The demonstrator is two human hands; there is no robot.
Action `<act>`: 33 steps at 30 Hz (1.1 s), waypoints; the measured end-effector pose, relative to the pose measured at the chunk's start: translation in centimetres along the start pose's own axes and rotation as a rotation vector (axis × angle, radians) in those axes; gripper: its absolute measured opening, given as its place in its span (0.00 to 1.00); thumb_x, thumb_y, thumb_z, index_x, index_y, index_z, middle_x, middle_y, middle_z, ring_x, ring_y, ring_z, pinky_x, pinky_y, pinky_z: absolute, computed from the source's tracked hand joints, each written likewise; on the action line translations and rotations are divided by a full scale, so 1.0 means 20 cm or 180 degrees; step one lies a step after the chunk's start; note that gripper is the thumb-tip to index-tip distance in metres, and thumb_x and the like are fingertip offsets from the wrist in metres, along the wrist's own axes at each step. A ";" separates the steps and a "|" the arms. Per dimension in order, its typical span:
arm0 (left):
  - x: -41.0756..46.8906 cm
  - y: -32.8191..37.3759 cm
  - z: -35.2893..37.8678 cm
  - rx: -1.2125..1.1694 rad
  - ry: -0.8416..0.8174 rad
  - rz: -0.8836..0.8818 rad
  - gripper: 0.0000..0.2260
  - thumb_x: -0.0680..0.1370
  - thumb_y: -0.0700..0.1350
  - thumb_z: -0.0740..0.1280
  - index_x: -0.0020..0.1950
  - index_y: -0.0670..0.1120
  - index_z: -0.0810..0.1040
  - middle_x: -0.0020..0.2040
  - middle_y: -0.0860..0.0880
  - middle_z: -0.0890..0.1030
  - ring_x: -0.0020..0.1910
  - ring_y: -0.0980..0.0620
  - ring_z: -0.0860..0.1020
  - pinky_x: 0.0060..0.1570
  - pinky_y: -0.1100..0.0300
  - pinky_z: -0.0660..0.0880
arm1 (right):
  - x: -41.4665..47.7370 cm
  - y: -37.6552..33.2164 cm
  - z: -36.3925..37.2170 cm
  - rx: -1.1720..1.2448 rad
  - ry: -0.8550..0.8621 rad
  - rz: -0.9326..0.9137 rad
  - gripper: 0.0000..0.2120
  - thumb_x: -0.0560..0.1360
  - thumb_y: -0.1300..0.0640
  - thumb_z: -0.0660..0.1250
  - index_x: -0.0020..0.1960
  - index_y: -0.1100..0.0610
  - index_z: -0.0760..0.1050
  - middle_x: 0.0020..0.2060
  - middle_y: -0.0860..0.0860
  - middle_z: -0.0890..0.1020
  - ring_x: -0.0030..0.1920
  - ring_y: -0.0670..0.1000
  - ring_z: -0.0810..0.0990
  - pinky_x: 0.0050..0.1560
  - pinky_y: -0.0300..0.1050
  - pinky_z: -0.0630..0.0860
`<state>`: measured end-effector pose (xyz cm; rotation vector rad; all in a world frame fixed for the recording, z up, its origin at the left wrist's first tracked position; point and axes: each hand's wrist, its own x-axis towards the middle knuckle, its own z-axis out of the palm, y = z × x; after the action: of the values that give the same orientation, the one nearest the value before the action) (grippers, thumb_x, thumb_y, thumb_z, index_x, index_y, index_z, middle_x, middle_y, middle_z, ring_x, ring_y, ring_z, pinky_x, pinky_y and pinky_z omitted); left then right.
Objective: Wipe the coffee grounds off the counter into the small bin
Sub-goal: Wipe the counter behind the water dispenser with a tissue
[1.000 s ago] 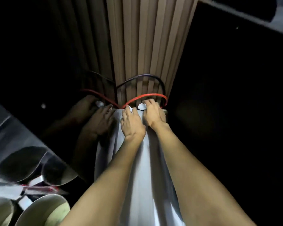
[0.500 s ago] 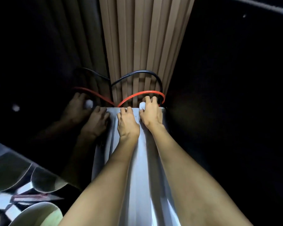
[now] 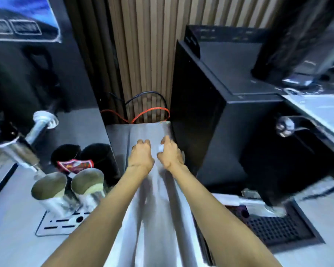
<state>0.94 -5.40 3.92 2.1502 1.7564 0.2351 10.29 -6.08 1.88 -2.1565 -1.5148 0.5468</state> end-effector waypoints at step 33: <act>-2.39 1.59 1.59 0.0242 -0.2779 0.2692 0.13 0.76 0.44 0.65 0.61 0.45 0.76 0.62 0.43 0.78 0.60 0.45 0.76 0.54 0.60 0.72 | -2.66 2.37 -0.71 0.1044 0.1103 0.3142 0.16 0.72 0.64 0.67 0.60 0.63 0.75 0.56 0.63 0.80 0.51 0.62 0.80 0.57 0.55 0.77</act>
<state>30.64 -62.48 -9.20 2.3689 0.3585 -0.5085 37.55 -72.28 -9.80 -2.4352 -0.0901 0.6094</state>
